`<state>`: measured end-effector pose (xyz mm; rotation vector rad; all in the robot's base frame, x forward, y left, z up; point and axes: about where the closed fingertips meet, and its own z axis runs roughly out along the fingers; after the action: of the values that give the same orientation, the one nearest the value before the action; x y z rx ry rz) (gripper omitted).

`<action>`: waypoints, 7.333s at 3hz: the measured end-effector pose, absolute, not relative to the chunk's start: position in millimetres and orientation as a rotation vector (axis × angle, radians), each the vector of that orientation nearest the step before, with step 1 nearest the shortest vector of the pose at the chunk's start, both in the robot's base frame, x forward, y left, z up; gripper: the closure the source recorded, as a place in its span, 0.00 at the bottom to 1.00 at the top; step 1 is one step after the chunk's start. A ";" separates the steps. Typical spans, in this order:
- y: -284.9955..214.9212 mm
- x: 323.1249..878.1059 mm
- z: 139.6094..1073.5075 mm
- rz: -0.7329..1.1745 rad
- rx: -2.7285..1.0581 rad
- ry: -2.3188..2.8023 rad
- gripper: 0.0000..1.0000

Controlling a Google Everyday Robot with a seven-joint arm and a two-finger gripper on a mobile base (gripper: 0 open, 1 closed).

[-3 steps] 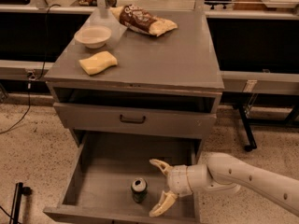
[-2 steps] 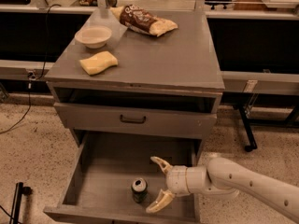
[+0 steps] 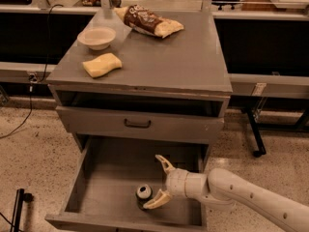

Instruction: Pick green can from middle drawer and place on counter

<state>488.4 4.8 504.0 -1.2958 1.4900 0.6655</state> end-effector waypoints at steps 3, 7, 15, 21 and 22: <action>15.1 485.1 481.0 0.691 -1.357 1.550 0.00; 43.6 485.0 442.5 0.851 -1.333 1.536 0.41; -34.8 465.6 778.7 0.950 -1.285 1.467 1.00; -75.1 667.4 936.0 0.698 -1.026 1.589 1.00; -85.0 684.3 931.4 0.675 -0.929 1.600 0.81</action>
Offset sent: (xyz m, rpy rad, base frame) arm -0.0004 0.0020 -0.0168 -0.0593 0.0553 0.0040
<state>684.3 -85.0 931.4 -0.9294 1.6003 0.6748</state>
